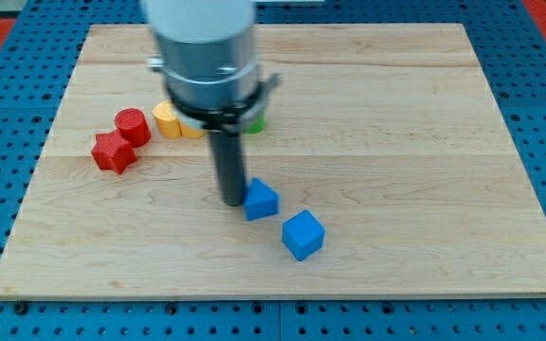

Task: Adjust the blue cube

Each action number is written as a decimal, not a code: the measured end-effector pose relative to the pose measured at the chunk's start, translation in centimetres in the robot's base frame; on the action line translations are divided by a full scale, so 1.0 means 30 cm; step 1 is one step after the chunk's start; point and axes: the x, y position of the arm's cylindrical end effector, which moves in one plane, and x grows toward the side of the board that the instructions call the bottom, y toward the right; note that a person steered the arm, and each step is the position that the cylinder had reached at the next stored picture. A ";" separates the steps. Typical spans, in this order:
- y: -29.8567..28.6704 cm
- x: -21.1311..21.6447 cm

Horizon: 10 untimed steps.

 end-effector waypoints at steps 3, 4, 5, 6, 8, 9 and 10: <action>0.243 -0.318; 0.453 -0.251; 0.666 -0.176; 0.834 -0.052; 0.693 0.256; 0.452 0.300; 0.347 0.243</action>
